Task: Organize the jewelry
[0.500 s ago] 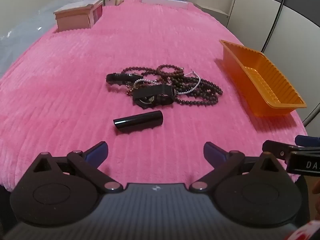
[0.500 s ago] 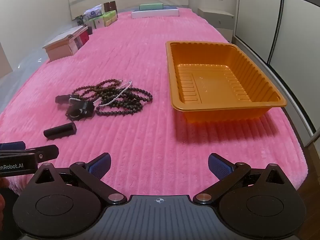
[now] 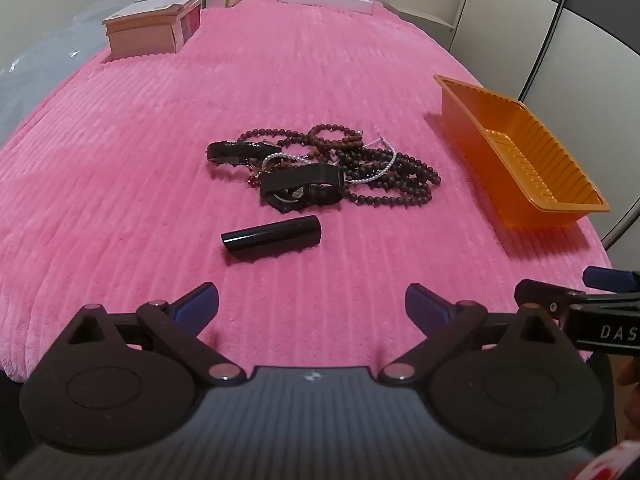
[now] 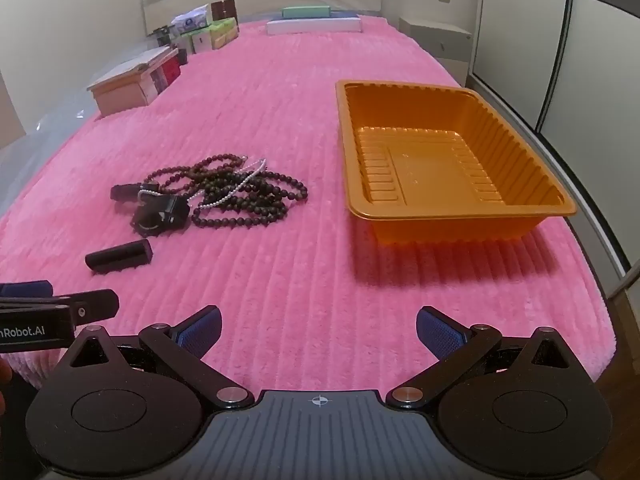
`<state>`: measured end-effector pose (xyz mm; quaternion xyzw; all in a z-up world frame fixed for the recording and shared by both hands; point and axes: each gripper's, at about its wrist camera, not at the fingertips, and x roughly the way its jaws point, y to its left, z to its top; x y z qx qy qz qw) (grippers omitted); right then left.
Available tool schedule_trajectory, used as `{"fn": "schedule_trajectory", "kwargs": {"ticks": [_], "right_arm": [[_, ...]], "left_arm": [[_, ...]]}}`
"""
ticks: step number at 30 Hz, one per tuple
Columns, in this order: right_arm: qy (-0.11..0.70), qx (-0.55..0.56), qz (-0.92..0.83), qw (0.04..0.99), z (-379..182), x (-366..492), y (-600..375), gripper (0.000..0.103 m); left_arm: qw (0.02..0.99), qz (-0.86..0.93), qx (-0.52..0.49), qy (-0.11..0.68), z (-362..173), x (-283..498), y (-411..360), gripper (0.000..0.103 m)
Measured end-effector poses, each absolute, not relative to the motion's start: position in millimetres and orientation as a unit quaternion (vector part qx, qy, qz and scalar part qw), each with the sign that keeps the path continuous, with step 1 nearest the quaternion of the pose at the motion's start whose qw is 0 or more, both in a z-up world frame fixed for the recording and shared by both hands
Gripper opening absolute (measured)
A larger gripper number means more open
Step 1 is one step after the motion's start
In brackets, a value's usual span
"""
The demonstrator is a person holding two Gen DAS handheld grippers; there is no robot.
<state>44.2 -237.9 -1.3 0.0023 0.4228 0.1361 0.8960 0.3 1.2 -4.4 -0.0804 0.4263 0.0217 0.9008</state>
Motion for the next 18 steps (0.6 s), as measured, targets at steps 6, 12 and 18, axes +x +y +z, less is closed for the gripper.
{"fn": "schedule_trajectory", "kwargs": {"ticks": [6, 12, 18], "right_arm": [[0.423, 0.011, 0.137, 0.896, -0.9, 44.7, -240.4, 0.103], [0.422, 0.011, 0.136, 0.896, -0.3, 44.8, -240.6, 0.103], [0.422, 0.013, 0.138, 0.896, 1.1, 46.3, -241.2, 0.103]], "left_arm": [[0.901, 0.022, -0.078, 0.427, -1.5, 1.4, -0.1, 0.099], [0.902, 0.018, -0.074, 0.425, 0.5, 0.9, -0.9, 0.099], [0.902, 0.018, -0.073, 0.424, 0.1, 0.5, -1.1, 0.099]]}}
